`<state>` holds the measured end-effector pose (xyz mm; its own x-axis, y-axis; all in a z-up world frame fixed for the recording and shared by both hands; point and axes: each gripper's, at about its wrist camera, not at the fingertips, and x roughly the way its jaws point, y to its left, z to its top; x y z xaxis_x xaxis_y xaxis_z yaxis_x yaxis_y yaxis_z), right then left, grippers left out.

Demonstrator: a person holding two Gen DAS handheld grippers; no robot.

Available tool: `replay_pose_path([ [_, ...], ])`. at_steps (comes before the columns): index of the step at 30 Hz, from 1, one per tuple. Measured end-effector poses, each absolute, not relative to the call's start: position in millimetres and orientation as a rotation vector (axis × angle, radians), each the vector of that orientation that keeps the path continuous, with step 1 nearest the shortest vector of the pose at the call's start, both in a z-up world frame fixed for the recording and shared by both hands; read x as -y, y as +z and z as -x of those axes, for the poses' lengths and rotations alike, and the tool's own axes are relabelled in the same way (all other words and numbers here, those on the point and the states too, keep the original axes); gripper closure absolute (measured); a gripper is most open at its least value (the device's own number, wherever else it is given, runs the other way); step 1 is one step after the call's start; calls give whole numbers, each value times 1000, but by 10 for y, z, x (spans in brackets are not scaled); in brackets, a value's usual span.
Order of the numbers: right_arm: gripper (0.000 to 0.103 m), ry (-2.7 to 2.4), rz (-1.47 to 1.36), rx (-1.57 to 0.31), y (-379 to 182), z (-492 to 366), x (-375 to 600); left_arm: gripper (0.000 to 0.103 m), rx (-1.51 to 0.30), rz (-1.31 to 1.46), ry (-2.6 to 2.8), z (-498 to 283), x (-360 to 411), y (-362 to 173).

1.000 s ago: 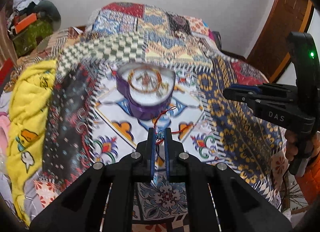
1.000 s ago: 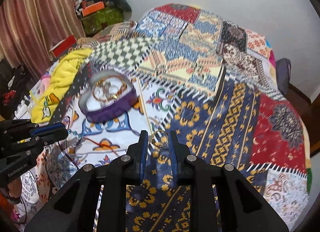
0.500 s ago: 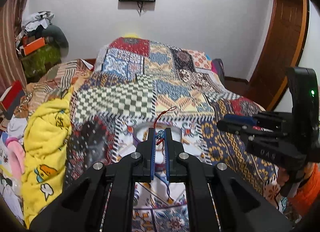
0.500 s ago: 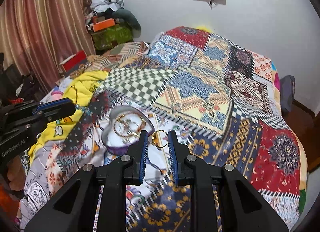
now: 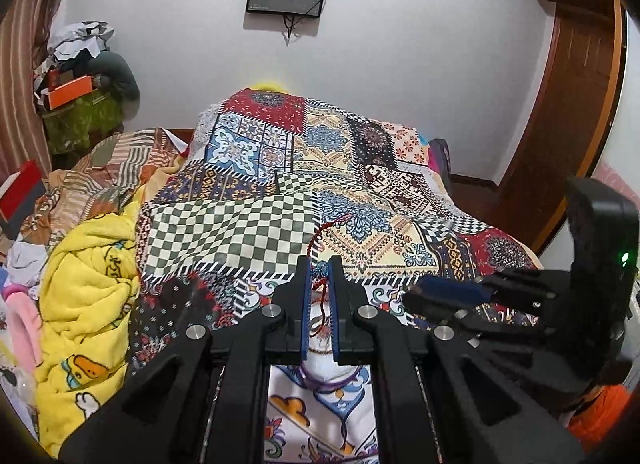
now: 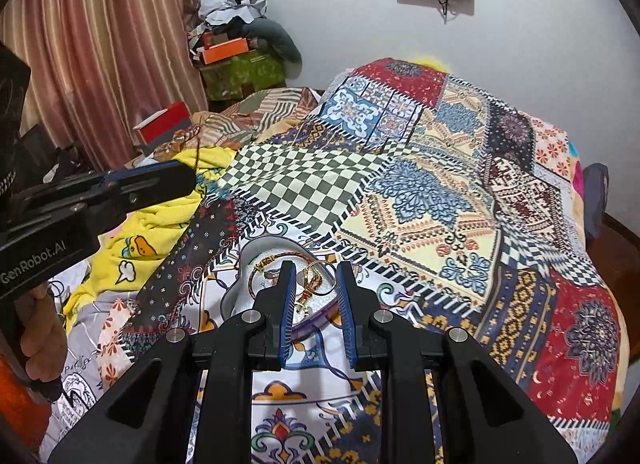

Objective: Organize jewelry
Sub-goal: 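Lift and carry the strand and ring over the purple tin with both tools, then lower both tools into the tin and open them to release the jewelry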

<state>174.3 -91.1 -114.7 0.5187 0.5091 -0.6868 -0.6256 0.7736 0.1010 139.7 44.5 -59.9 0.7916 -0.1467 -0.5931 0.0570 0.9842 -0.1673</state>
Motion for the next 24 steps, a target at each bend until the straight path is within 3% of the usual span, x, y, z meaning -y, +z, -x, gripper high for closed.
replay_pose_path([
  [24, 84, 735, 231, -876, -1658, -1985, 612, 96, -851, 204, -184, -1871, -511, -1438],
])
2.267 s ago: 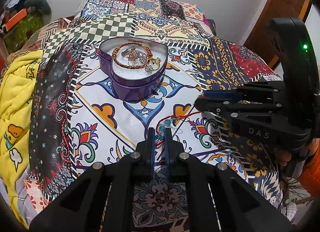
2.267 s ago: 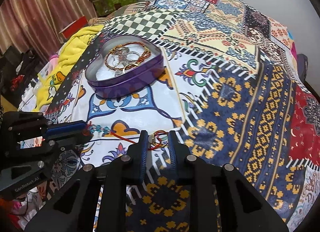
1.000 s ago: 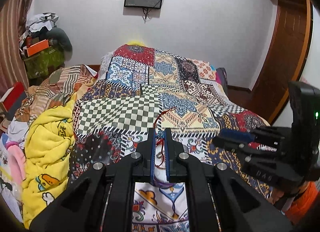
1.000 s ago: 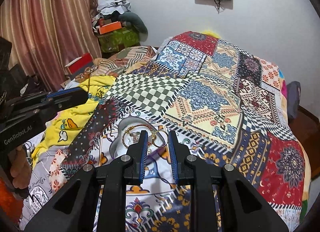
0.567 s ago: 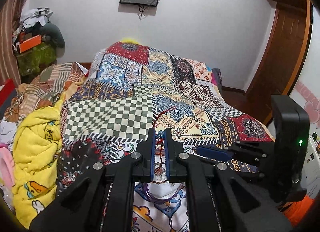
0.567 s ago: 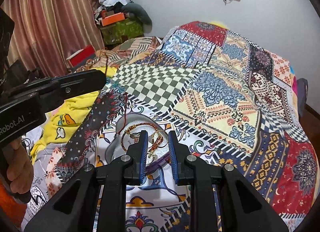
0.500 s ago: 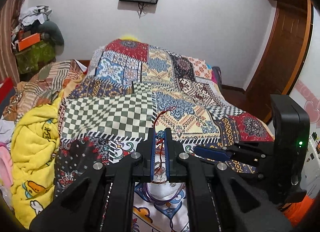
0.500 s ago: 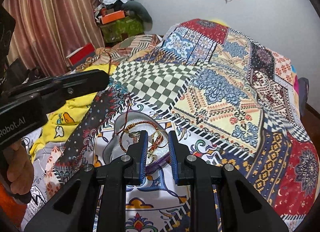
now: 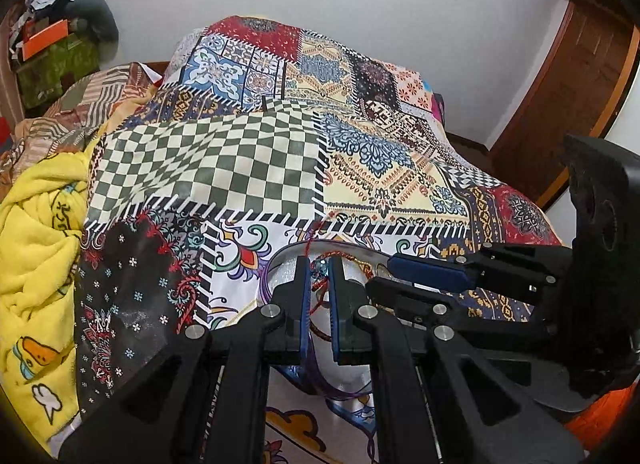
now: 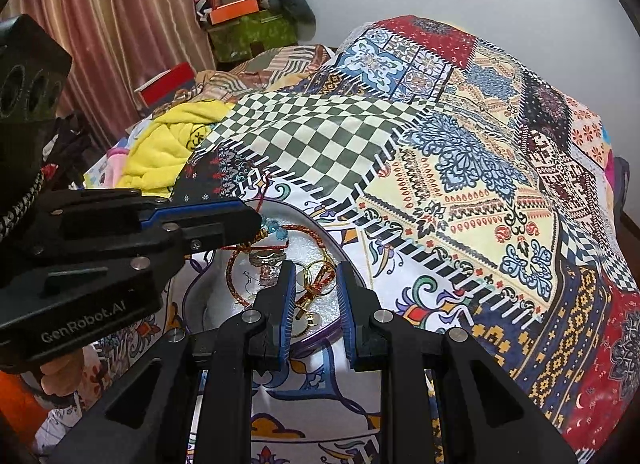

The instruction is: Organize jewelry

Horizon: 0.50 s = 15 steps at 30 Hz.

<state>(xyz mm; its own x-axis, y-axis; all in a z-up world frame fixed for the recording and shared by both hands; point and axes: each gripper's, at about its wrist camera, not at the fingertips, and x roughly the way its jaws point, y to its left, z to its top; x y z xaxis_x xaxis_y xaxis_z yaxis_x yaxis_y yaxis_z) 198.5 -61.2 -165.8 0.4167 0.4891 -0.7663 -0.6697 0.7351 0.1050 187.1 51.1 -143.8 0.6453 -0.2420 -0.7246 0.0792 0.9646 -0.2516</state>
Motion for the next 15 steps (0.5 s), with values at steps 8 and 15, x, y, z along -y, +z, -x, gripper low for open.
replay_pose_path([
  [8, 84, 757, 244, -867, -1641, -1957, 578, 96, -867, 203, -184, -1842, -522, -1436],
  [15, 84, 753, 245, -877, -1570, -1937, 596, 74, -813, 179, -135, -1689, -579, -1202],
])
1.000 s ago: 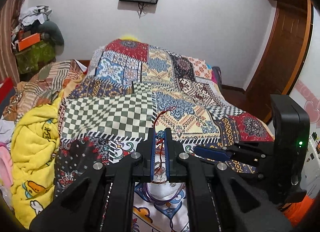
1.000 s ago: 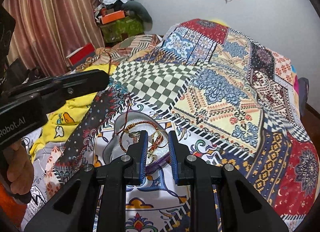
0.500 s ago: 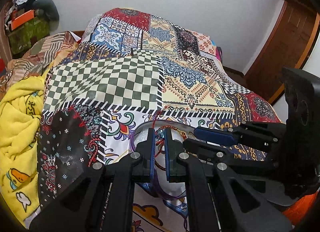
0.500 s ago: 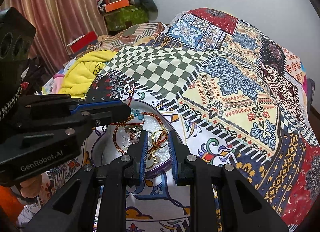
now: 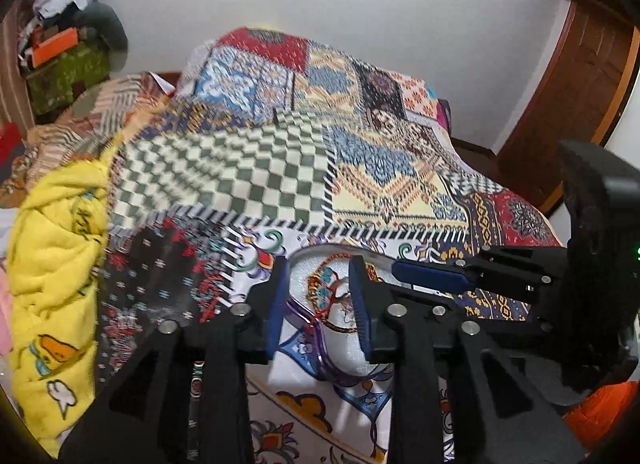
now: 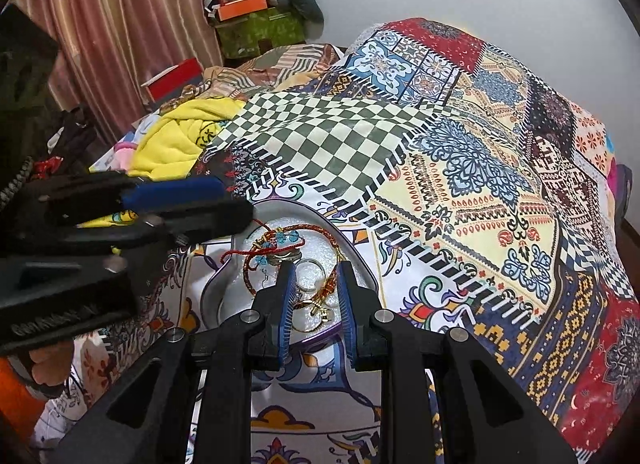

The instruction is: Organize jewelry

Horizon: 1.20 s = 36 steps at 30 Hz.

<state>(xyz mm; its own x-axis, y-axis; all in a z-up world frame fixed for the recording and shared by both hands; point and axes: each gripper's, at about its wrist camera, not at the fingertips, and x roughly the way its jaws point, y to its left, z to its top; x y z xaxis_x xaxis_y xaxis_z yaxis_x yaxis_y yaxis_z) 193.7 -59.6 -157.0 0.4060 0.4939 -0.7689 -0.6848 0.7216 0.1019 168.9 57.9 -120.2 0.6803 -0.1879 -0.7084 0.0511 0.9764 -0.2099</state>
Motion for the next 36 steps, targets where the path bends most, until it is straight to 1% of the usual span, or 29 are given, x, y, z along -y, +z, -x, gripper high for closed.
replay_pose_path([
  [3, 84, 745, 226, -866, -1457, -1903, 649, 73, -781, 176, -111, -1592, -616, -1044],
  [9, 84, 703, 167, -772, -1005, -1718, 887, 73, -693, 175, -70, -1312, -636, -630],
  [15, 84, 645, 110, -605, -365, -1293, 1186, 73, -572, 175, -71, -886, -514, -121],
  [19, 84, 622, 66, -487, 24, -937, 1368, 73, -444, 160, -56, -461, -407, 295],
  [21, 84, 608, 49, -424, 186, -734, 1446, 67, -387, 153, -52, -262, -363, 443],
  [23, 82, 595, 28, -364, 329, -525, 1523, 65, -324, 143, -42, -26, -310, 586],
  [26, 67, 583, 6, -297, 438, -276, 1589, 62, -256, 110, -17, 257, -215, 722],
  [27, 63, 566, 5, -270, 459, -189, 1604, 59, -236, 98, -3, 350, -178, 753],
  [28, 60, 546, 9, -244, 481, -93, 1609, 57, -223, 91, 4, 404, -159, 766],
  [30, 47, 530, 12, -219, 490, 5, 1613, 50, -194, 78, 25, 523, -119, 789],
  [31, 43, 519, 7, -207, 492, 61, 1616, 46, -186, 74, 37, 566, -106, 794],
  [33, 26, 495, -3, -188, 484, 114, 1646, 34, -171, 75, 57, 638, -106, 793],
  [34, 22, 480, -7, -180, 479, 130, 1657, 31, -164, 80, 65, 672, -112, 792],
  [35, 17, 461, -9, -172, 475, 138, 1666, 27, -160, 82, 73, 689, -119, 785],
  [36, 16, 448, -9, -167, 473, 141, 1671, 18, -159, 83, 79, 697, -124, 779],
])
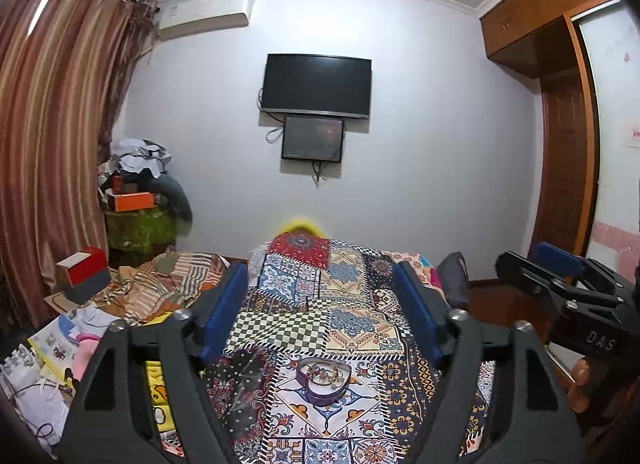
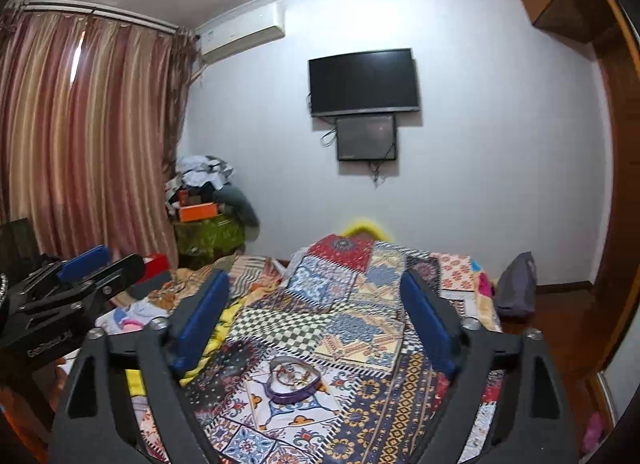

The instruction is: Organize jewelry

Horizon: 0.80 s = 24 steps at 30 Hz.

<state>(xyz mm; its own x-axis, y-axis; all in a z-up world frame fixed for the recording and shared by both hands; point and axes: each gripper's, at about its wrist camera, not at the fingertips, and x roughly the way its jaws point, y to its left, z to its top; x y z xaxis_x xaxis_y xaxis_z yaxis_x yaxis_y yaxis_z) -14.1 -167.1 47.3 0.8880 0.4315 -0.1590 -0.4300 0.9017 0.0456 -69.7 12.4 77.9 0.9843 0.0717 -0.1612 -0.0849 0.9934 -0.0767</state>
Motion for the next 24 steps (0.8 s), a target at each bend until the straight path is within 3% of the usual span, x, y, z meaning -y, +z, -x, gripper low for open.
replay_pose_path([
  [2, 14, 423, -4, -160, 476, 168, 1681, 8, -157, 91, 86, 720, -141, 765],
  [5, 0, 398, 0, -153, 459, 187, 1683, 4, -163, 100, 92, 756, -170, 751],
  [24, 0, 388, 7, -179, 367, 314, 1773, 1, -189, 72, 121, 771, -60, 650],
])
